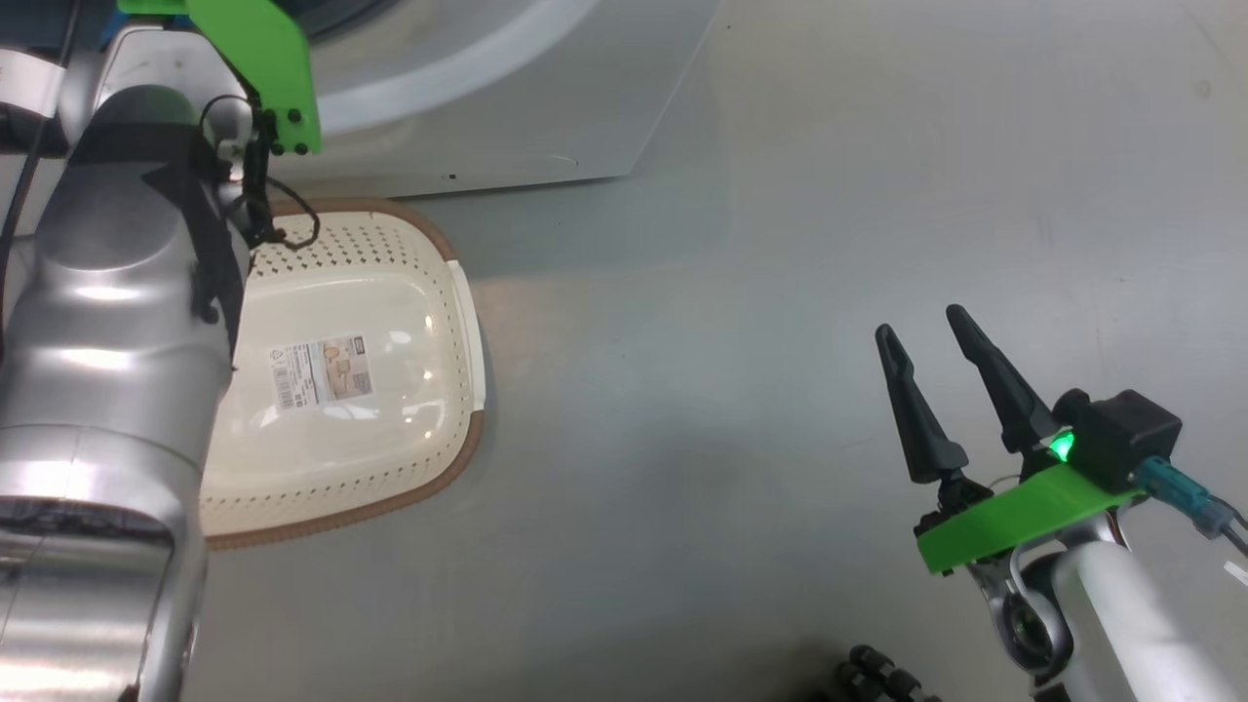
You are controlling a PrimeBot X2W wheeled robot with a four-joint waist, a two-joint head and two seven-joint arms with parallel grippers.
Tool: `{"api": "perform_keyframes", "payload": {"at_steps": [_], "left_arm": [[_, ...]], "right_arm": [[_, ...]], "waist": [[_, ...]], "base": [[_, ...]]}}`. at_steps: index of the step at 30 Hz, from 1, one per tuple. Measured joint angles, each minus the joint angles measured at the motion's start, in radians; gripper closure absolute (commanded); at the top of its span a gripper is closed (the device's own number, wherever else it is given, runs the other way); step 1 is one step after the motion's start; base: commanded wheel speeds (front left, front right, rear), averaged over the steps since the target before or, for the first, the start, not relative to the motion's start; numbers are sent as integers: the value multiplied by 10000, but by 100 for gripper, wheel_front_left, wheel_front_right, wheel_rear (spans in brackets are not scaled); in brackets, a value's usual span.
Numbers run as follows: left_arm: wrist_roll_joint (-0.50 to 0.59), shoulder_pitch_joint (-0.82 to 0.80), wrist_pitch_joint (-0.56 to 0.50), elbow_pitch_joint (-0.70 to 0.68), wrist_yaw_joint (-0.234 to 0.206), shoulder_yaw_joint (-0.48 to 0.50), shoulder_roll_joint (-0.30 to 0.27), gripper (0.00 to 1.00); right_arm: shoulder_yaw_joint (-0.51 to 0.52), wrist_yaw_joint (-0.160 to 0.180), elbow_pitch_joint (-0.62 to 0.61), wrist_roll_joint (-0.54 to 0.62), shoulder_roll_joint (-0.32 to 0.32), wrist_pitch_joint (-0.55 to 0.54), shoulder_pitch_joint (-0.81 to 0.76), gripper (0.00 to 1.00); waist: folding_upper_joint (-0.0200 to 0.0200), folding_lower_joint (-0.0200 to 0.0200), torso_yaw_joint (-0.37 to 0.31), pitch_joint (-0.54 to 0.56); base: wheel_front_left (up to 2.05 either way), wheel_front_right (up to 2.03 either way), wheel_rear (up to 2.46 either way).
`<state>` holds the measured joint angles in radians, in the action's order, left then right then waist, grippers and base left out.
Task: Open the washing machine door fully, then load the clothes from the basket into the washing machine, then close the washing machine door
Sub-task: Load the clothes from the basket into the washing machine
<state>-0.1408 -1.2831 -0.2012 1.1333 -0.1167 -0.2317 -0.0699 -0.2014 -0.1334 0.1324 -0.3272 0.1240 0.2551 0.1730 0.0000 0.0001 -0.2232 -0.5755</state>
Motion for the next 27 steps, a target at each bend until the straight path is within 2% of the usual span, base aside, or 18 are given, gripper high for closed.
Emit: {"api": "perform_keyframes", "payload": {"at_steps": [8,9,10,11,12,13,14,19,27], "left_arm": [[38,-356,209,583,-176,-102,-173,0],[46,-372,253,642,-176,-109,-188,22],[48,-413,295,675,-176,-121,-194,35],[48,-464,295,734,-178,-142,-196,52],[48,-507,314,786,-178,-169,-205,52],[52,-535,399,813,-201,-201,-226,80],[69,-558,460,834,-247,-242,-249,100],[88,-692,625,1035,-282,-297,-389,100],[84,-950,1208,1131,-769,-278,-731,100]], "right_arm": [[-33,0,-2,-75,0,2,20,0],[-33,0,-2,-75,0,0,20,0],[-33,0,-2,-75,0,0,20,0],[-33,0,-4,-75,0,2,22,0],[-33,0,-4,-75,0,2,23,0],[-33,0,-4,-75,0,2,26,0],[-33,0,-4,-75,0,0,30,0],[-40,0,-4,-75,-2,2,99,0],[-272,0,-6,-102,-4,2,180,0]], "waist": [[0,0,-207,-158],[0,0,-223,-185],[0,0,-232,-209],[0,0,-237,-235],[0,0,-239,-261],[0,0,-241,-285],[0,0,-242,-305],[0,0,-249,-359],[0,0,-438,-459]], "base": [[0,0,0],[0,0,0],[0,0,0],[0,0,0],[0,0,0],[0,0,0],[0,0,0],[0,0,0],[0,0,0]]}}
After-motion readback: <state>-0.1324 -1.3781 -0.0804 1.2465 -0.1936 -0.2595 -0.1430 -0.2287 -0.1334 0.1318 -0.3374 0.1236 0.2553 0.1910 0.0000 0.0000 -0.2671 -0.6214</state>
